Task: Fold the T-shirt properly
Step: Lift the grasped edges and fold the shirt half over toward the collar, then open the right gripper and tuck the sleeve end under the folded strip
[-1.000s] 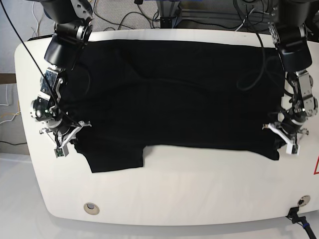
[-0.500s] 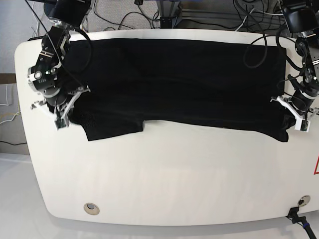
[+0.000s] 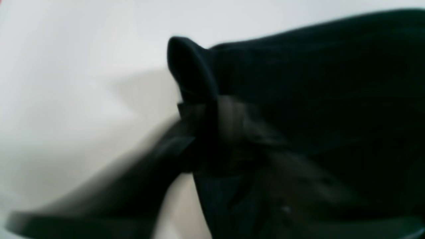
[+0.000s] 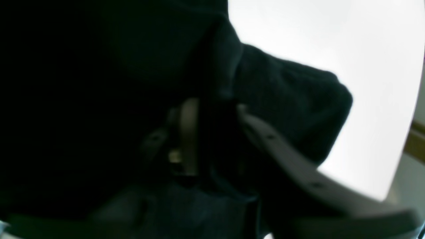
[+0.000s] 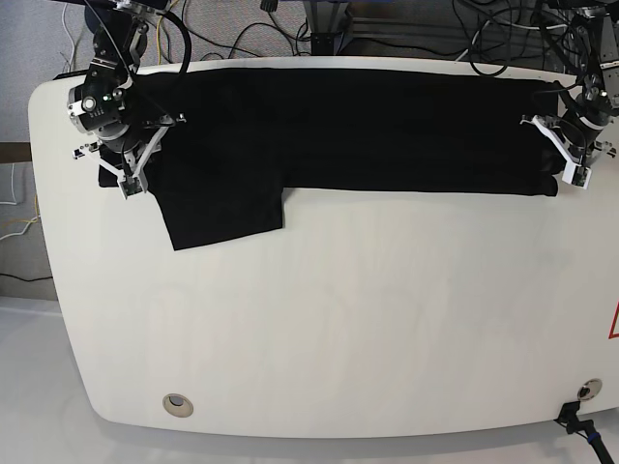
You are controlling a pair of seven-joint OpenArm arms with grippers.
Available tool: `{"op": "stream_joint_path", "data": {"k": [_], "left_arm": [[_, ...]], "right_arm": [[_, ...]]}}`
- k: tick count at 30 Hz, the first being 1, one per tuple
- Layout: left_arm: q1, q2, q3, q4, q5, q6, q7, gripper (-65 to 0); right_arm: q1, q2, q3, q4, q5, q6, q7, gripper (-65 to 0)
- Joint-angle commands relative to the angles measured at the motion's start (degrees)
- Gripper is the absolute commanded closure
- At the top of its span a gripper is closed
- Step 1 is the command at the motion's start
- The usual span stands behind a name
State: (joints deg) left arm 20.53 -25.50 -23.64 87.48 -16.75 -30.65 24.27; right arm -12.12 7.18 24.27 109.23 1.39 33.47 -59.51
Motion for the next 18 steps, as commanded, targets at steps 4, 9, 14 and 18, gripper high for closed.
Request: {"op": "stream_joint_path", "data": {"k": [4,9,14,18], "left_arm": [[-2.2,-3.1,-0.5,0.9,-0.4,0.4,6.4,-35.8],[-5.0,-4.5,-0.5,3.1,-0.6,0.4,6.6,-36.0],[-5.5,-4.7,-0.7,8.2,-0.8,0.4,6.6,-36.0],[-7.1,-2.6,-0.5,10.0,-0.8,0.4,6.6,-35.9]], "right_arm": [[-0.1,0.6,0.7,0.7,-0.3,-0.1,0.6,-38.1],[3.5,-0.3,2.8,3.5,-0.3,-0.1,0.4,-39.0],[9.7,-0.6,2.4,1.7,-0.2,0.4,0.6,-39.2],[17.1,-2.9,2.7,-6.2,-0.3,1.9,2.9,-39.2]]}}
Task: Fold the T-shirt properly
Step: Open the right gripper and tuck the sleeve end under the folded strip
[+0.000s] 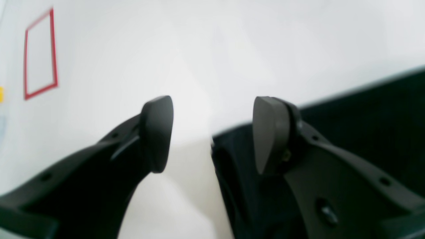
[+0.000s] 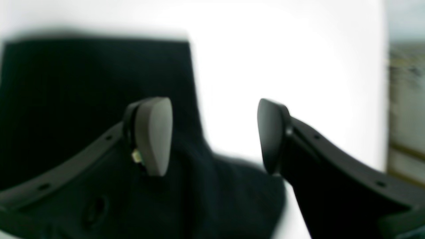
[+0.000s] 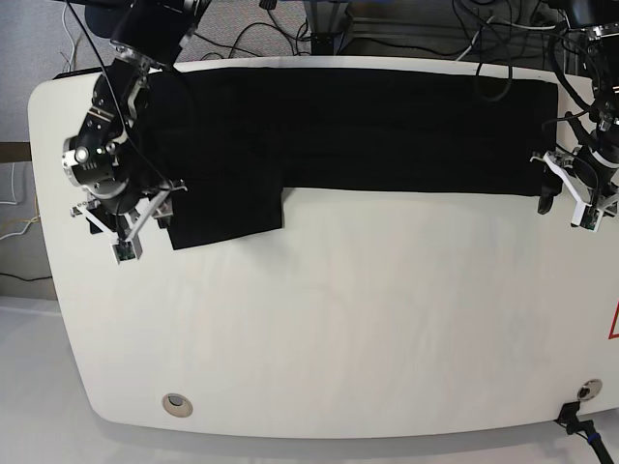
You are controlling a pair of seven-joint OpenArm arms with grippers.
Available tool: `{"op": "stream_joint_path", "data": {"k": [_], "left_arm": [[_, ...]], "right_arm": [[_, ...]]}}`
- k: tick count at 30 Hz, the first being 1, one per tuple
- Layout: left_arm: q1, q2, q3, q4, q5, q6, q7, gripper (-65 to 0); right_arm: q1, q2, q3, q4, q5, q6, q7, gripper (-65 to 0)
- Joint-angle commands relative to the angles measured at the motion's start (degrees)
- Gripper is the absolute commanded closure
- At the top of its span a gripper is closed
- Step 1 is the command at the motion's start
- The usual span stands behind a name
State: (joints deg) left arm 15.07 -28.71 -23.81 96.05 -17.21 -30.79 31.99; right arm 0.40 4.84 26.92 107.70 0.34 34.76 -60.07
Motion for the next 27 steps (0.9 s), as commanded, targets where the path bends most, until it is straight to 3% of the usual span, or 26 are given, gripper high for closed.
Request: {"op": "stream_joint_path", "data": {"k": [1,11,22,24,27], "left_arm": [[-1.8,1.0,-0.3,1.4,-0.3,0.5,-1.1,-35.9],[-1.7,1.4,-0.2,1.4,-0.3,0.5,-1.1,-35.9],[-1.8,1.4,-0.2,1.4,-0.3,0.5,-1.1,-35.9],[-1.8,1.4,-0.2,1.4,-0.3,0.5,-1.1,-35.9],[-1.8,1.4,-0.2,1.4,-0.3,0.4,-1.1,-35.9]], "right_arm": [[5.5,-0.8,0.0,-7.3,0.8,0.4,5.8,-39.2],[11.4,-0.3,0.1,-31.8,0.4,0.1,22.1,-39.1],[8.2,-2.8,-0.3,-33.5,0.7,0.5,23.0,-38.3],[8.1,-2.9,-0.3,-33.2,0.8,0.5,23.0,-32.8],[8.3,-2.9,-0.3,-33.2,0.8,0.5,23.0,-15.7]]}}
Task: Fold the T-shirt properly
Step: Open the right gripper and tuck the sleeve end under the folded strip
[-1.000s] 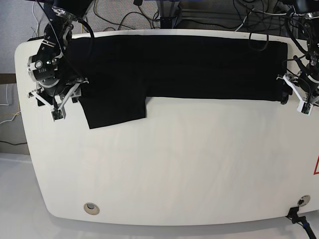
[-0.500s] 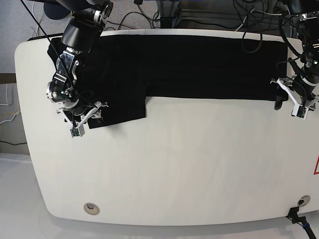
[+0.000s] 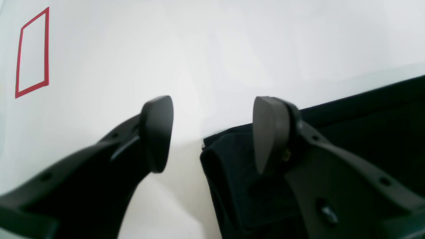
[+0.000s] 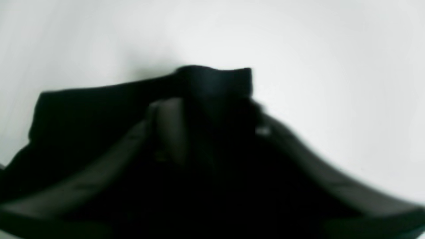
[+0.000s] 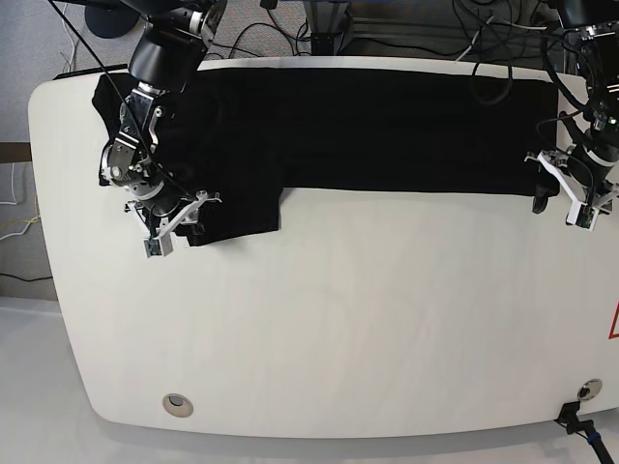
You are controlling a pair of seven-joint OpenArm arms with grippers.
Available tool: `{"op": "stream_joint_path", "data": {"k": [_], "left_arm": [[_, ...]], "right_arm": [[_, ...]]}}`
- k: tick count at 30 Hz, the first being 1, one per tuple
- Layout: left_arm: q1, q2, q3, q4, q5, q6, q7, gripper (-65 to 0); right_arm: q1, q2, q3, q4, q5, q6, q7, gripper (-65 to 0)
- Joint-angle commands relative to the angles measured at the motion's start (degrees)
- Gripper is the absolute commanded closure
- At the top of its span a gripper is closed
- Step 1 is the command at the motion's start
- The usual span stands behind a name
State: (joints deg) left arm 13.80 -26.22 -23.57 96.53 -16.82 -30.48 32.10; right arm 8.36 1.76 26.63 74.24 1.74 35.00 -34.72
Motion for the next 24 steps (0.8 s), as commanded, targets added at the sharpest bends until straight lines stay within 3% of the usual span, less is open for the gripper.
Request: {"op": "stream_joint_path", "data": {"k": [1,3,6,9,12,18,24], "left_arm": [[-0.6,-1.1,-0.5,0.9,-0.7,0.1,-1.2,-35.9],[-0.6,-1.1,-0.5,0.9,-0.7,0.1,-1.2,-35.9],[-0.6,-1.1,-0.5,0.9,-0.7,0.1,-1.2,-35.9],[-0.6,-1.1,-0.5,0.7,-0.7,0.1,-1.2,-35.9],[-0.6,-1.1,0.5,0.7,-0.7,0.1,-1.2,-35.9],[-0.6,-1.0,1.7,0.7,-0.7,0.1,-1.2,-35.9],[-0.6,-1.0,3.0,0.7,-0.6,0.1,-1.2,-35.9]], "right_arm": [[0.3,0.2,0.0,0.4,-0.6,0.3,-2.3,-9.9],[0.4,0.2,-0.1,0.5,-0.6,0.3,-2.4,0.0],[0.4,0.0,-0.1,4.1,-0.6,0.4,-4.0,0.0],[0.0,-2.6,-0.1,12.8,-0.6,1.5,-9.8,0.0],[-2.2,-6.1,-0.1,24.0,-0.6,5.0,-18.0,0.0],[-9.8,-10.4,-1.2,40.9,-0.6,5.0,-35.4,0.0],[-21.5,-10.0,-5.3,41.2,-0.6,5.0,-37.2,0.0]]}}
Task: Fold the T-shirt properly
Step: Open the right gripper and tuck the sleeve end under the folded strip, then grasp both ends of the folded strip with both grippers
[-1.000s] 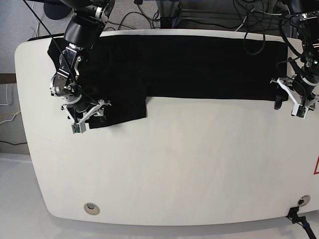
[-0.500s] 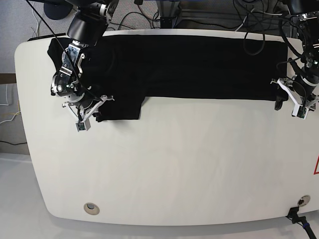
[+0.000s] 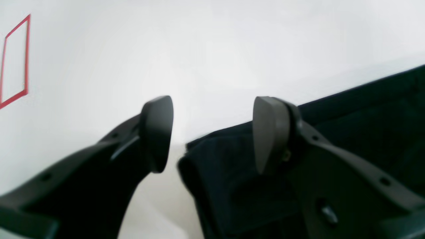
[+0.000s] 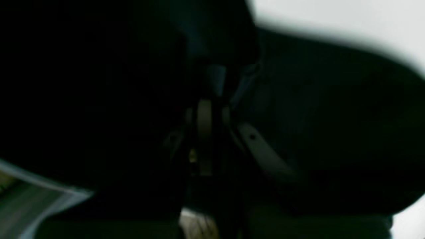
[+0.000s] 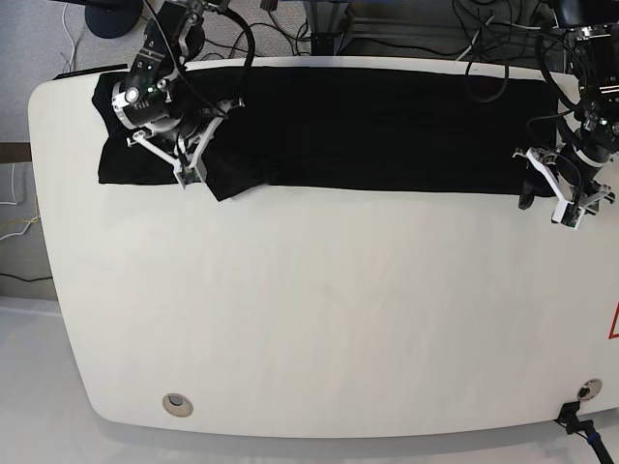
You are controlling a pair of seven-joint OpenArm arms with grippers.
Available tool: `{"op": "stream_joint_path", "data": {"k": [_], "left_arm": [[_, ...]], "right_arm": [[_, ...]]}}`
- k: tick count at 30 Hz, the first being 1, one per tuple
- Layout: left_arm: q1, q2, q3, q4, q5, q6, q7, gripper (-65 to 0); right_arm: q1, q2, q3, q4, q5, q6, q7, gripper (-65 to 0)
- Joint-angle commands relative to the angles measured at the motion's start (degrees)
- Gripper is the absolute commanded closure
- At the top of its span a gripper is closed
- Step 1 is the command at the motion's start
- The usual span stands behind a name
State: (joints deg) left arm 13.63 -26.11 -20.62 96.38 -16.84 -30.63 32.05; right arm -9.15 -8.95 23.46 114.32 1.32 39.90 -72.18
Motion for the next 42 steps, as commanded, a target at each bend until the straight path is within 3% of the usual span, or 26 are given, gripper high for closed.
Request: {"op": "stream_joint_path", "data": {"k": [1,9,14,16,17,20,23,29,32,35,36,38,41,42], "left_arm": [[-0.4,-1.1,0.0,0.8,-0.6,0.3,-1.2,-35.9],[-0.4,-1.1,0.9,0.8,-0.6,0.3,-1.2,-35.9],[-0.3,-1.1,0.8,0.8,-0.6,0.3,-1.2,-35.9],[-0.3,-1.1,0.8,0.8,-0.6,0.3,-1.2,-35.9],[-0.3,-1.1,0.8,0.8,-0.6,0.3,-1.2,-35.9],[-0.2,-1.1,0.8,0.8,-0.6,0.3,-1.2,-35.9],[0.0,-1.0,0.7,1.5,-0.7,0.3,-1.2,-35.9],[3.0,-1.0,0.7,8.4,-0.7,0.3,-1.2,-35.9],[7.4,-1.0,0.8,11.1,-0.7,0.3,-1.2,-35.9],[10.9,0.7,0.4,11.6,-0.7,0.3,-1.2,-35.5],[11.7,1.3,0.3,11.5,-0.7,0.3,-1.2,-33.6],[14.1,1.6,0.3,11.4,-0.7,0.3,-1.2,-22.4],[15.3,2.9,0.8,10.7,-0.5,0.3,-1.2,-1.2],[15.3,3.9,0.8,9.9,-0.4,0.3,-1.2,0.0]], "right_arm": [[-5.4,1.3,-2.9,1.1,-0.1,0.1,0.2,0.0],[-9.2,1.6,-5.4,1.0,-0.4,0.1,0.1,-0.5],[-9.0,3.5,-7.2,1.0,-0.1,0.1,0.3,-31.8],[-8.5,4.4,-8.6,1.1,-0.1,0.1,1.0,-39.5],[-7.6,4.2,-8.4,1.2,-0.1,0.1,2.5,-40.2],[-5.7,4.1,-6.9,1.1,-0.1,0.1,8.1,-38.5],[-3.6,4.2,-6.7,1.2,1.5,0.1,10.3,-37.1],[-4.3,8.5,-6.6,1.3,17.2,0.1,10.3,-33.6],[-7.4,10.8,-6.6,1.3,22.3,0.1,10.4,-27.4],[-10.3,11.5,-3.9,1.1,24.3,0.1,10.5,-16.0],[-10.9,11.6,-3.5,1.1,24.2,0.1,10.5,-11.1],[-11.4,11.9,-3.0,0.9,24.0,0.1,10.5,-1.1],[-11.4,12.6,-2.8,-0.1,21.1,0.1,10.6,0.0],[-11.3,12.6,-2.8,-0.9,19.2,0.1,10.6,0.0]]}}
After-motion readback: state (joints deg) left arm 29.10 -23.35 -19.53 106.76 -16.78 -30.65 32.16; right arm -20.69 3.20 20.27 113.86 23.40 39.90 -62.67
